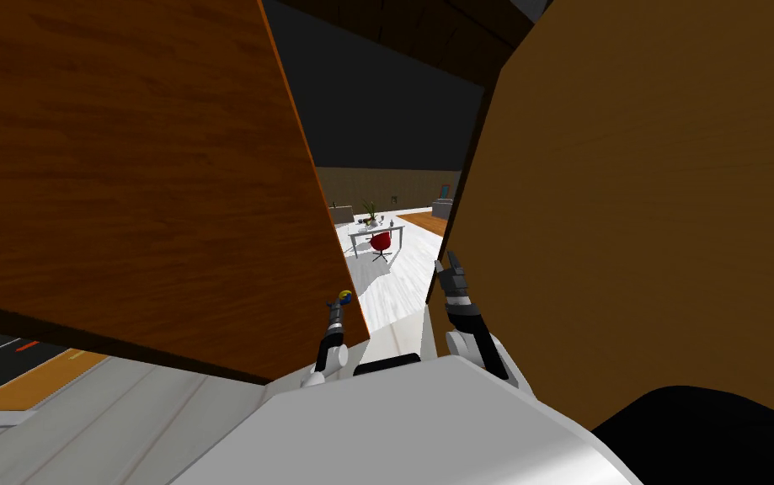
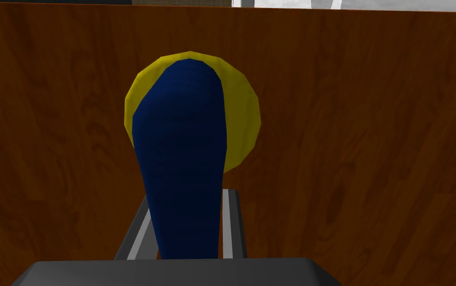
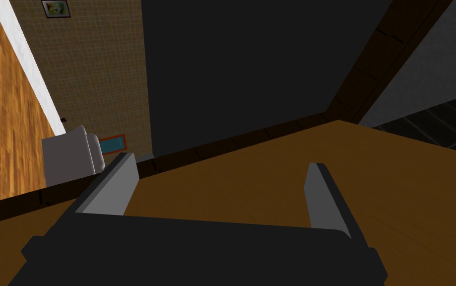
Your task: Pull the door open
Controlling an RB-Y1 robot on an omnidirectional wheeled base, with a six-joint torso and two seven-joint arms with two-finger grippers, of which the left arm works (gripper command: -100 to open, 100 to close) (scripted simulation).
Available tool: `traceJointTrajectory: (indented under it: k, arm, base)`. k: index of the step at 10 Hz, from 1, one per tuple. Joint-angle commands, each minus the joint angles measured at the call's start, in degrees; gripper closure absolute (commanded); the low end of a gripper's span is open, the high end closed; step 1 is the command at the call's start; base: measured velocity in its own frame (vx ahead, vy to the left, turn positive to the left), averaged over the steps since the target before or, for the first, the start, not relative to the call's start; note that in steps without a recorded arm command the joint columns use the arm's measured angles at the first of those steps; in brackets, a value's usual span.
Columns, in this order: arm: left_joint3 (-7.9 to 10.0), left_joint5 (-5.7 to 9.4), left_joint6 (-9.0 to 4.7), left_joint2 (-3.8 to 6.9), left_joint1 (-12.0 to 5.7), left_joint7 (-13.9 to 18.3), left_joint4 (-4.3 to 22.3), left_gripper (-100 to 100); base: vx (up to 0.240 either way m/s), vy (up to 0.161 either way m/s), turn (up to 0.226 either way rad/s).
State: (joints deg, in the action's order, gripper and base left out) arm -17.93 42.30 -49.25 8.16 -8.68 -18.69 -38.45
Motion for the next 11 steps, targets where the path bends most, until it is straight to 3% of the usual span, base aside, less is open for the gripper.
traceJointTrajectory:
  k: [1,11]
  arm:
    - [-0.08,0.04,0.01,0.21,0.37,0.2,0.3,100]
    - [-0.8,0.09,-0.03,2.57,0.43,2.1,0.3,100]
  base:
    - [-0.205,0.022,-0.027]
    - [-0.202,-0.001,0.002]
